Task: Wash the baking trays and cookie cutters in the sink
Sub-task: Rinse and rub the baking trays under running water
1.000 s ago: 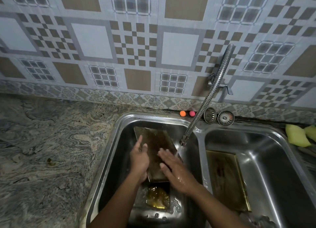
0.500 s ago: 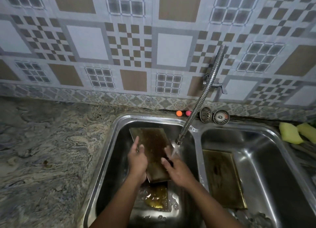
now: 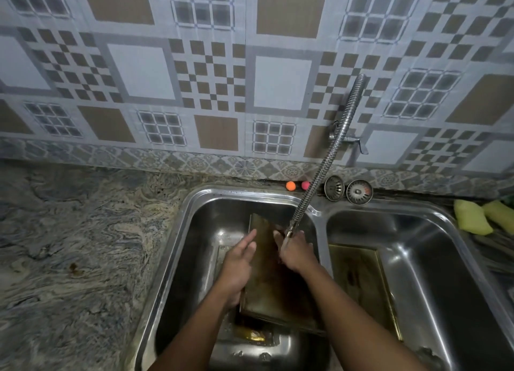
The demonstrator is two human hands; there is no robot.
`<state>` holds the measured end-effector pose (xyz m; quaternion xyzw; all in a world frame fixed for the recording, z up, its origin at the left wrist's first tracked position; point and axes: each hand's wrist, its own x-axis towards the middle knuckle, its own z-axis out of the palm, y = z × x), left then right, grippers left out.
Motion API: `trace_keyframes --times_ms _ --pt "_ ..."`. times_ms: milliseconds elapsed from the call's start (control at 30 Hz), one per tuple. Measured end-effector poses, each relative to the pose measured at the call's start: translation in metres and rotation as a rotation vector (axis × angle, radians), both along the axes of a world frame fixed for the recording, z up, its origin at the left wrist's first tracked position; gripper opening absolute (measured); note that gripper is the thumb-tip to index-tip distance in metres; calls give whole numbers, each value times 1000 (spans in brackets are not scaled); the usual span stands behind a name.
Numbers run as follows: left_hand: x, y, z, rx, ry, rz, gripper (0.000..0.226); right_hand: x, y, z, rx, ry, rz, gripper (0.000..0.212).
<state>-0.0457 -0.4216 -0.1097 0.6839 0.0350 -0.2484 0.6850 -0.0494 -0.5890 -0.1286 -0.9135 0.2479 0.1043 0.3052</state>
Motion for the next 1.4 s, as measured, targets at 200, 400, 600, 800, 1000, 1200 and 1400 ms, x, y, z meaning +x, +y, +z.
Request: trace_keyframes --times_ms 200,400,600,800,1000,1200,1400 --pt "11 -3 3 -50 29 207 42 -26 61 28 115 -179 486 52" --pt "-7 -5 -10 -57 17 301 38 -72 36 2 124 -138 348 59" --pt "-18 -22 0 -39 15 130 39 -38 12 -5 136 -46 -11 55" --pt "6 -6 17 -68 17 258 47 -59 67 21 400 -294 218 51" --pt "-8 -21 20 -48 60 -34 56 -57 53 49 1295 -257 -473 37" --pt "3 -4 1 314 -95 48 59 -68 17 50 1333 -267 -616 30" --pt "5 25 -4 -131 357 -24 71 -76 -16 55 1338 -164 -525 36"
